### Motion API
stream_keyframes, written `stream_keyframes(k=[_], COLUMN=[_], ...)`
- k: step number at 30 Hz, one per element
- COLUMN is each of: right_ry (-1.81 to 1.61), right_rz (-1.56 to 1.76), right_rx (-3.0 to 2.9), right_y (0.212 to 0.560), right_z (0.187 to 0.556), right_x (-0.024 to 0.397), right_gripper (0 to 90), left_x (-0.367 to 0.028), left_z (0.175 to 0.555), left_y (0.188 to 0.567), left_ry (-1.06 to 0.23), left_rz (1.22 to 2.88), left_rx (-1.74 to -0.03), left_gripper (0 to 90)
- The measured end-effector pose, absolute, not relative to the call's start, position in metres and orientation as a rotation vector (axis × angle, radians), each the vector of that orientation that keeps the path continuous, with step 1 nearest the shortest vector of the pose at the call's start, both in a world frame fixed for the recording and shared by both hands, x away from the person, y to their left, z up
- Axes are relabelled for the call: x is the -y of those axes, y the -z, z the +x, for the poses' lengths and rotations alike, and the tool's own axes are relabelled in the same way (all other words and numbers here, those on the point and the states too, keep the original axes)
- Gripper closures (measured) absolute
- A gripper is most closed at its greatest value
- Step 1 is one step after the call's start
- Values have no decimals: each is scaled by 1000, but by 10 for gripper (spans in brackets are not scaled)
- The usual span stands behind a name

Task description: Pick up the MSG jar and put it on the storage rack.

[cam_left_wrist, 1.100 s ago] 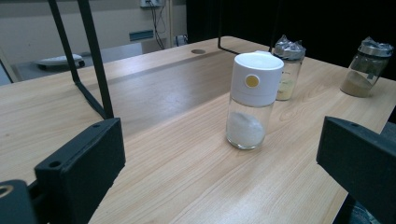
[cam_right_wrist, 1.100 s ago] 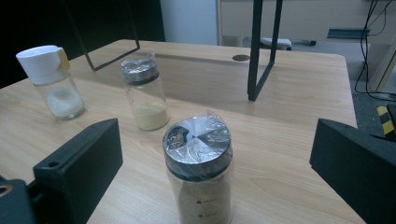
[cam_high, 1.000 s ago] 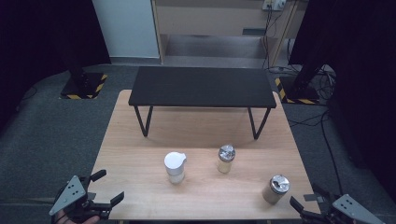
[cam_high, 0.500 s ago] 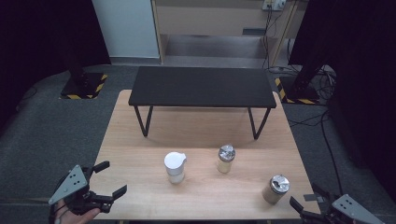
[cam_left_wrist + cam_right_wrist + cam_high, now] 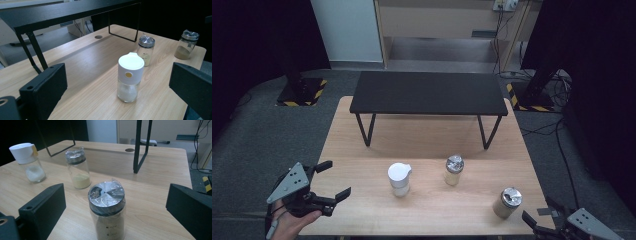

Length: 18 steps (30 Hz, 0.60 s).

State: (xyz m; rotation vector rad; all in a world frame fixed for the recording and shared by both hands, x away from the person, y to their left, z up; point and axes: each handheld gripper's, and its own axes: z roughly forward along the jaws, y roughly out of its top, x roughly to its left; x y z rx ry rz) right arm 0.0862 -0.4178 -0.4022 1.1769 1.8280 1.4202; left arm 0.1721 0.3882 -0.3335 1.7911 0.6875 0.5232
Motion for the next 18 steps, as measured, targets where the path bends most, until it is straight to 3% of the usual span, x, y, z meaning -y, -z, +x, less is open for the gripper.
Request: stream_keyframes(k=[18], right_ry=[-1421], right_rz=[1180], right_rx=[-1827], right_y=[402], right_z=[86], right_x=[418], right_gripper=[32], left_x=[-365], left_z=[201], left_y=[337], left_ry=[-481], left_rz=[1816], left_rx=[-677], left_gripper=[5])
